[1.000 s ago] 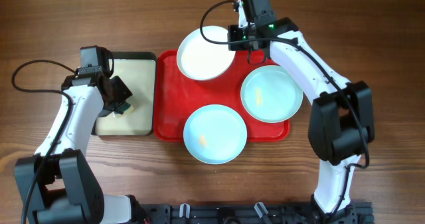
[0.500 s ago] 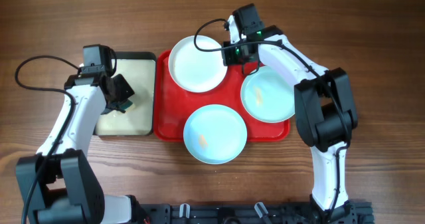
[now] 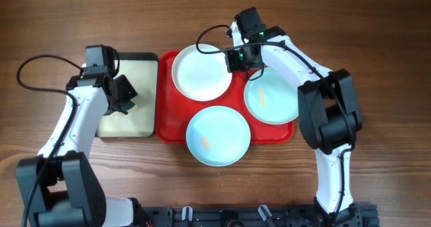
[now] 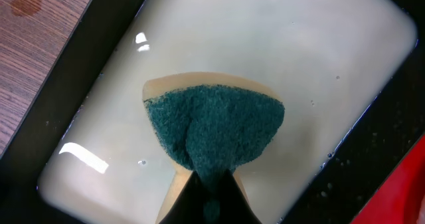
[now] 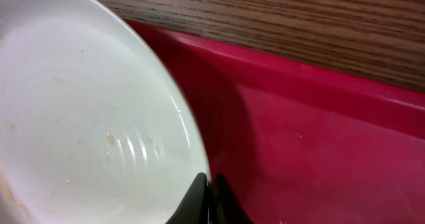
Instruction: Clean dirty plates on tray and stack at the side
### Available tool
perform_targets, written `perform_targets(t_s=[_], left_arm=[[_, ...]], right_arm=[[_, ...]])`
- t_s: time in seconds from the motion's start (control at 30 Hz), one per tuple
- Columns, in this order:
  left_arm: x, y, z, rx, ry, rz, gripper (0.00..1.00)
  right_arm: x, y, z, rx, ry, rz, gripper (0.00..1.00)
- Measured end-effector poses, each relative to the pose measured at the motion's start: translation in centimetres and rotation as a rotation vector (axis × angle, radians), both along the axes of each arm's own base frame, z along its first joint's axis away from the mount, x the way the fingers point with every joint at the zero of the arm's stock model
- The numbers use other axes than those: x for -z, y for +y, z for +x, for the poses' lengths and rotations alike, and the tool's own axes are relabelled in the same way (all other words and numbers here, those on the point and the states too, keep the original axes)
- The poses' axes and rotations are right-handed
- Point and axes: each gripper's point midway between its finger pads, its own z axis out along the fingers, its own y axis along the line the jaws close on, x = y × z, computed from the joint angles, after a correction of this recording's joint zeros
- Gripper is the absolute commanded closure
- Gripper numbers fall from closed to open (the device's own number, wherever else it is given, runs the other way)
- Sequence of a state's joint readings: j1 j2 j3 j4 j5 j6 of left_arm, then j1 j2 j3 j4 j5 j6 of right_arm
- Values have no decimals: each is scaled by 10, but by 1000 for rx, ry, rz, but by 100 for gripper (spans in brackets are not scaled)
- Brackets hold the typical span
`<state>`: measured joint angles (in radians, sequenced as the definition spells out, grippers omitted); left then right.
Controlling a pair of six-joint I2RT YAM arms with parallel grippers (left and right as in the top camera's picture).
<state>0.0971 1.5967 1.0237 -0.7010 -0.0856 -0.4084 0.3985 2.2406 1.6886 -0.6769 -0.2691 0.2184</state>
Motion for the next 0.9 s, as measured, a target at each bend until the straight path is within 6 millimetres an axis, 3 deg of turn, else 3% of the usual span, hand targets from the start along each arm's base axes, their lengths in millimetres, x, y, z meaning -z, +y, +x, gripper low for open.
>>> perform_targets(t_s=[0.13,0.23,0.3,0.43,0.53,0.63,0.67,0.73,0.77,0.9], left_arm=[[0,0,0,0,0,0,96],[0,0,0,0,0,0,96],[0,0,0,0,0,0,96],[0,0,0,0,0,0,96],[0,0,0,1,1,1,96],[0,0,0,1,1,1,96],[0,0,0,1,-1,0,96],[0,0,1,1,-2,1,96],[0,0,1,1,-2,1,96],[0,0,1,3,-2,2,96]], right_arm=[[-1,0,0,-4,-3,-1,78],[-6,1,1,-4,-14,4,57],[-18,1,3,-6,-36,13,48],[-56,1,2,-7,-90,34,43],[-76,-6,-14,-7,-61,23,34],[-85,-14,-33,-20,-16,-1,32],[-85,-16,-39,-26,3,-11,27],[-84,-21,-50,-36,43,-30,5],[-82,-23,-56,-42,66,-40,0],[-80,-27,-74,-55,146,-48,1]])
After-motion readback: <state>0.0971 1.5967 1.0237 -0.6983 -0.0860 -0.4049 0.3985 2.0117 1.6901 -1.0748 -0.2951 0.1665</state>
